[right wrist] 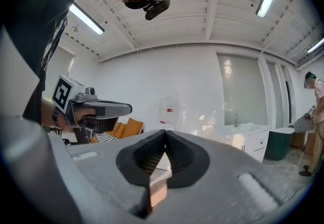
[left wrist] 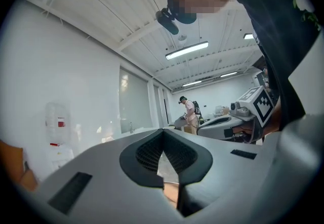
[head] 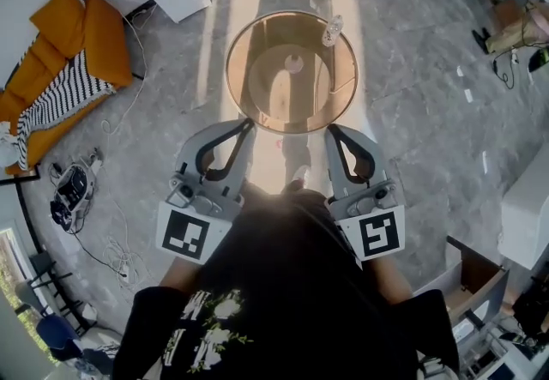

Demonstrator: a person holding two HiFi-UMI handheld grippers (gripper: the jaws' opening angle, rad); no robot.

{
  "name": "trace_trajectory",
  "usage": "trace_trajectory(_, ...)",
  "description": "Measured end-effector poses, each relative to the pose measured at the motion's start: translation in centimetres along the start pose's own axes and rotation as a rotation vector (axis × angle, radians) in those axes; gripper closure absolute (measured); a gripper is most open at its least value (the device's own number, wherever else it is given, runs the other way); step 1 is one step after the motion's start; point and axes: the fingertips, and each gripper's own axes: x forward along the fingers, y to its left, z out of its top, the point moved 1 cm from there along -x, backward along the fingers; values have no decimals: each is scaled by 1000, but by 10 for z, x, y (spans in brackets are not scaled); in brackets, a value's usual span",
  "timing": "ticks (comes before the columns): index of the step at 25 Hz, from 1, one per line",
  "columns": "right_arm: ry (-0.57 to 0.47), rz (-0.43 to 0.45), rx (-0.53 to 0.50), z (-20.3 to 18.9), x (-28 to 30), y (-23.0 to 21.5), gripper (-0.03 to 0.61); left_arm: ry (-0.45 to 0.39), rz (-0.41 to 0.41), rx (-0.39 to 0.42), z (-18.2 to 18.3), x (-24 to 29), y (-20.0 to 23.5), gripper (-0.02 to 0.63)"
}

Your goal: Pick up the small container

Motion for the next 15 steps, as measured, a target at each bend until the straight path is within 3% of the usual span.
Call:
trace_trajectory(4, 12, 38, 5, -10, -22, -24, 583, 13, 43, -13, -2, 15, -29, 606)
trace_trajectory(9, 18, 64, 22, -26, -28, -45, 583, 45, 119, -27, -10, 23, -34, 606)
trace_trajectory(15, 23, 95, 27, -34, -20, -52, 583, 78, 127, -10, -11, 35, -33, 606)
